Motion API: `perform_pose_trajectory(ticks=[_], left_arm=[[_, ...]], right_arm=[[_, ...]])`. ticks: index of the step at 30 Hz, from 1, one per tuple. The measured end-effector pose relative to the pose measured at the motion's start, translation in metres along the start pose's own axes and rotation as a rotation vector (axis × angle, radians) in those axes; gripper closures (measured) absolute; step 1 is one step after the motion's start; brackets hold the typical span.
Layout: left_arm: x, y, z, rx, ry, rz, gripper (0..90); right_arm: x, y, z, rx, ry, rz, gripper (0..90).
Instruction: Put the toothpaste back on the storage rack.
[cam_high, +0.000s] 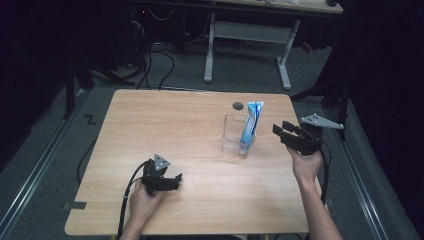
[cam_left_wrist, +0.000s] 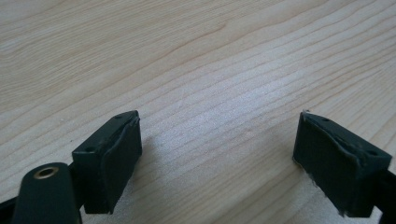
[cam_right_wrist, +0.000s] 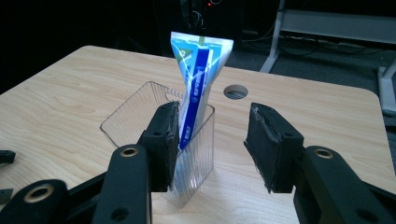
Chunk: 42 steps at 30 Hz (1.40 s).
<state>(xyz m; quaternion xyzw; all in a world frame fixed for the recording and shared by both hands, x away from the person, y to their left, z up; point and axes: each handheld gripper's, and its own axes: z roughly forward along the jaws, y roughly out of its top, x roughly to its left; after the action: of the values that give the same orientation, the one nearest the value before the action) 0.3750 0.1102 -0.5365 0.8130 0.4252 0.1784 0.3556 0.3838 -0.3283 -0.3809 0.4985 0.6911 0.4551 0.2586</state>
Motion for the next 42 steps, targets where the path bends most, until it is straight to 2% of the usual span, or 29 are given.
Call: perform_pose_trajectory(ticks=[26, 32, 37, 42], left_arm=[[0.0, 0.0, 0.0, 0.001, 0.0, 0.001, 15.6], [0.0, 0.0, 0.0, 0.001, 0.0, 0.001, 15.6], [0.0, 0.0, 0.0, 0.001, 0.0, 0.001, 15.6], [0.0, 0.0, 0.0, 0.001, 0.0, 0.002, 15.6]], right_arm=[[-0.019, -0.034, -0.017, 0.015, -0.013, 0.058, 54.3], [-0.019, -0.041, -0.017, 0.013, 0.017, 0.083, 54.3], [-0.015, -0.046, -0.016, 0.018, 0.024, 0.068, 54.3], [-0.015, -0.052, -0.011, 0.037, 0.021, 0.078, 54.3]])
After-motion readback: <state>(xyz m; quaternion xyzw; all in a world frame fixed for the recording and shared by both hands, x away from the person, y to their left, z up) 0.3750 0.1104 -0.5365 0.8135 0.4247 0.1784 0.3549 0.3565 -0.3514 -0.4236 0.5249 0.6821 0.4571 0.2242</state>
